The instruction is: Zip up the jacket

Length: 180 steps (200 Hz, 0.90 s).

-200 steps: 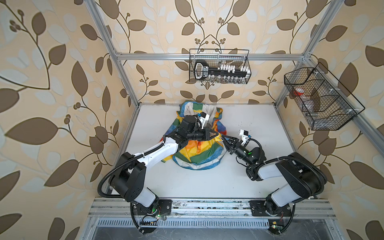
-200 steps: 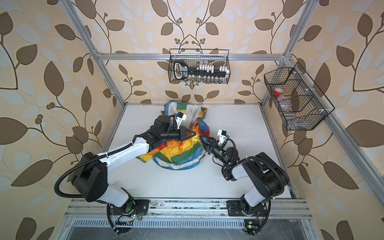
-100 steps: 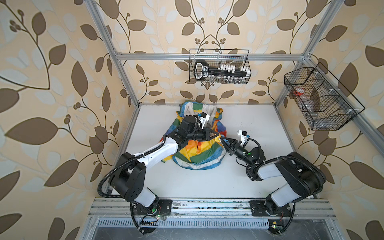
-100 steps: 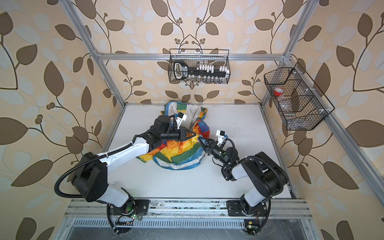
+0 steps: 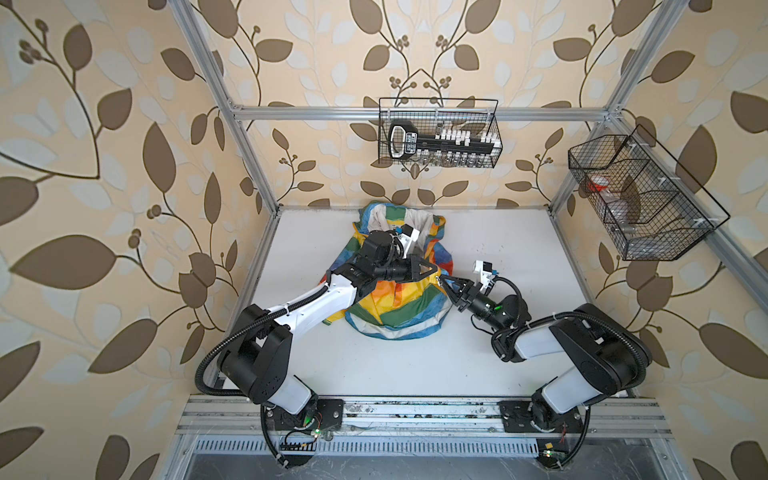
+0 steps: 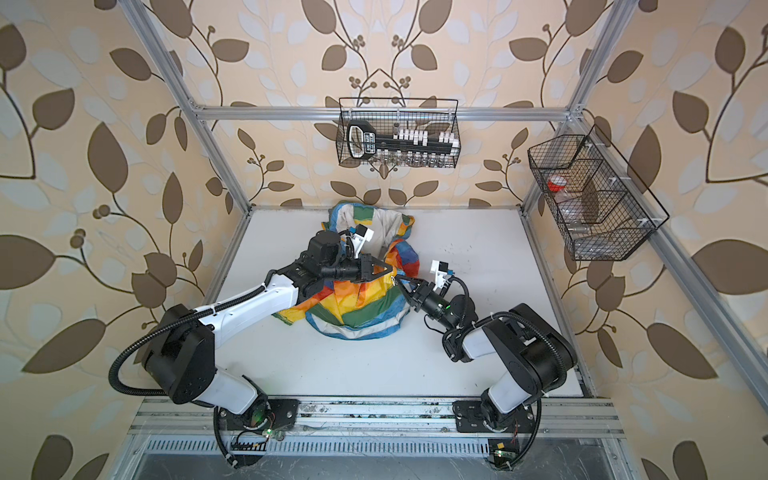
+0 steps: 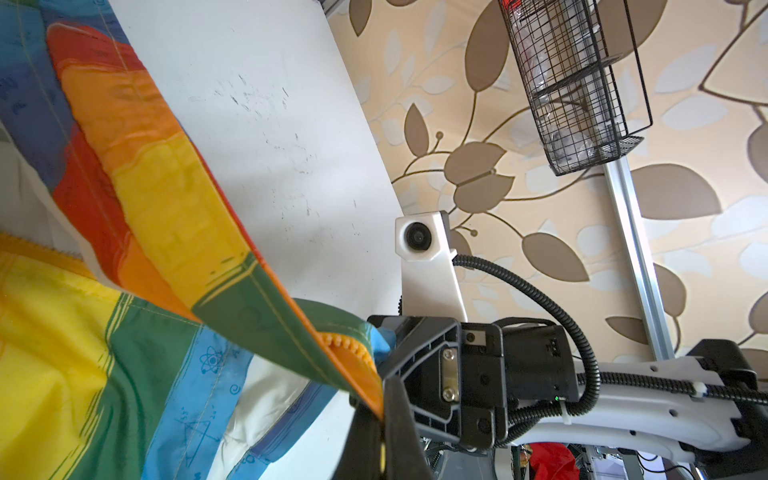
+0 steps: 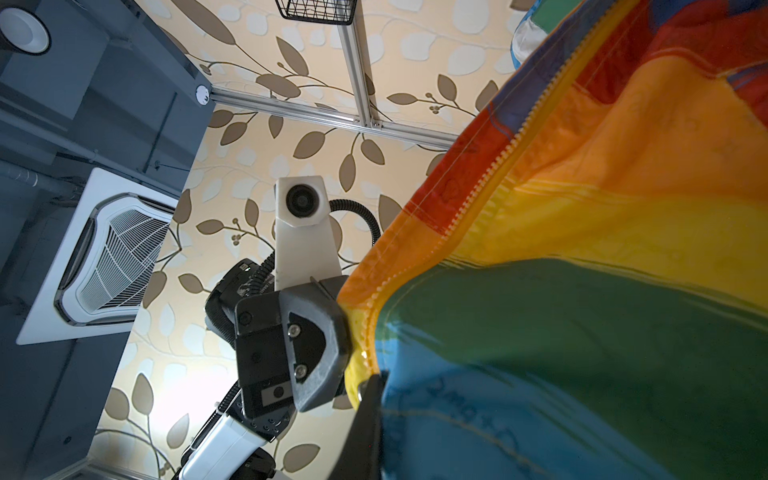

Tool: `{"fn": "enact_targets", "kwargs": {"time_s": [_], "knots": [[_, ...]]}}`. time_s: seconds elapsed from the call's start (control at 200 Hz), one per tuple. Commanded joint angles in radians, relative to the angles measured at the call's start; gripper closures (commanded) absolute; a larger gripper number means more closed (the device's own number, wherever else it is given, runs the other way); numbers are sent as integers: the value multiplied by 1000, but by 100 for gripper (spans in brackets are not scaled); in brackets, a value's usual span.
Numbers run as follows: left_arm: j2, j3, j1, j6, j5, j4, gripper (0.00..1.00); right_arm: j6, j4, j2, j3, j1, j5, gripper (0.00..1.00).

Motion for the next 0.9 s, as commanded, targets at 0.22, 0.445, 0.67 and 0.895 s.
{"fn": "enact_targets", "kwargs": {"time_s": [0.22, 0.445, 0.67, 0.895], "knots": [[-11, -4, 12, -19, 42, 47, 100, 10, 56, 17, 24, 7, -35, 90], [-9, -11, 13, -24, 37, 46, 100, 12, 57, 13, 32, 4, -42, 100], [-17, -19, 33, -33, 4, 11, 94, 12, 56, -13, 26, -29, -72, 100], [-69, -60, 80, -62, -47, -19, 34, 13, 56, -39, 11, -86, -123, 100]]}}
